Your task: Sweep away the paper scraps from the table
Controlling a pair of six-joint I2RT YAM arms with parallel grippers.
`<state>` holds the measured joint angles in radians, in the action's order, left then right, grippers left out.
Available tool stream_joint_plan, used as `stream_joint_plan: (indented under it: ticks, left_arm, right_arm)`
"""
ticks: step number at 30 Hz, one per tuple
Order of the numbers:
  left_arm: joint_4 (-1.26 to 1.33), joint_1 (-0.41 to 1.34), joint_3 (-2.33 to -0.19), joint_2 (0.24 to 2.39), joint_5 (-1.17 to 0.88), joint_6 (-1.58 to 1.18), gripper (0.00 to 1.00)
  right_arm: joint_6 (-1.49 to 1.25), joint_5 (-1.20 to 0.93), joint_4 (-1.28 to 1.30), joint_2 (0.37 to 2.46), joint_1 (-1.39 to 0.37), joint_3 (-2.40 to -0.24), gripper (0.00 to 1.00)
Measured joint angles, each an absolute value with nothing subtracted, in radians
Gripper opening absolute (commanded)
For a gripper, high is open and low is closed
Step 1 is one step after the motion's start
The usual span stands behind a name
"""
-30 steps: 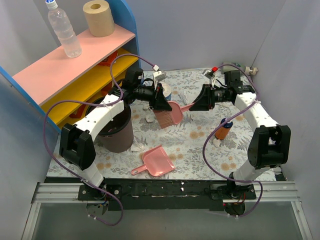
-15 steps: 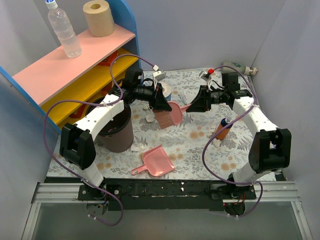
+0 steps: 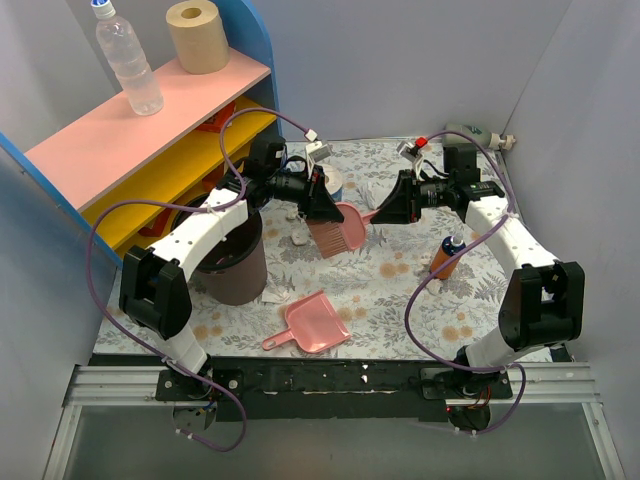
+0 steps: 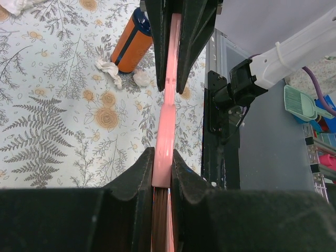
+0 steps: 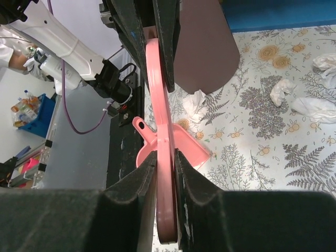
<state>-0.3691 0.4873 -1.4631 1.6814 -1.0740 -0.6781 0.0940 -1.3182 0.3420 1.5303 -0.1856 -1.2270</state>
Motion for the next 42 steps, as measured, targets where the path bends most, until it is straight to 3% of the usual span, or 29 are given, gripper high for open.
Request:
stream_joint_plan:
  ticks: [2, 4, 12, 19, 21, 22, 23, 25, 28, 33, 42]
  left_arm:
    - [-0.368, 0.487, -1.463, 1.681, -1.077, -0.679, 0.00]
    - [-0.368, 0.487, -1.463, 1.681, -1.080, -0.680, 0.00]
    - [-0.366, 0.487, -1.463, 1.682, -1.086, -0.682, 0.00]
    - [-0.365, 0.487, -1.463, 1.687, -1.089, -0.686, 0.00]
    - [-0.365, 0.487, -1.463, 1.696, -1.090, -0.688, 0.00]
    - [-0.365, 0.487, -1.463, 1.701, -1.091, -0.688, 0.04]
    - [-0.364, 0.487, -1.463, 1.705, -1.093, -0.688, 0.20]
    - [-0.364, 0.487, -1.463, 1.710, -1.095, -0.696, 0.41]
    - [-0.365, 0.487, -1.464, 1.710, -1.062, -0.683, 0.44]
    - [-0.374, 0.487, -1.464, 1.710, -1.005, -0.654, 0.62]
    - [-0.479, 0.488, -1.466, 1.684, -0.882, -0.475, 0.65]
  right_arm:
    - [0.080, -1.319, 0.327, 1.530, -0.186, -1.224, 0.27]
    - [0.067, -1.323, 0.310, 1.530, -0.186, -1.213, 0.37]
    - [0.028, -1.338, 0.273, 1.530, -0.186, -1.207, 0.38]
    - [0.020, -1.340, 0.257, 1.530, -0.186, -1.207, 0.27]
    - [0.018, -1.338, 0.254, 1.530, -0.186, -1.207, 0.19]
    - [0.019, -1.336, 0.254, 1.530, -0.186, -1.207, 0.08]
    - [0.018, -1.333, 0.254, 1.530, -0.186, -1.207, 0.01]
    - [0.029, -1.330, 0.251, 1.530, -0.185, -1.207, 0.01]
    - [0.027, -1.298, 0.254, 1.530, -0.184, -1.208, 0.01]
    - [0.035, -1.235, 0.288, 1.528, -0.139, -1.208, 0.01]
    - [0.131, -0.968, 0.449, 1.414, -0.102, -1.208, 0.01]
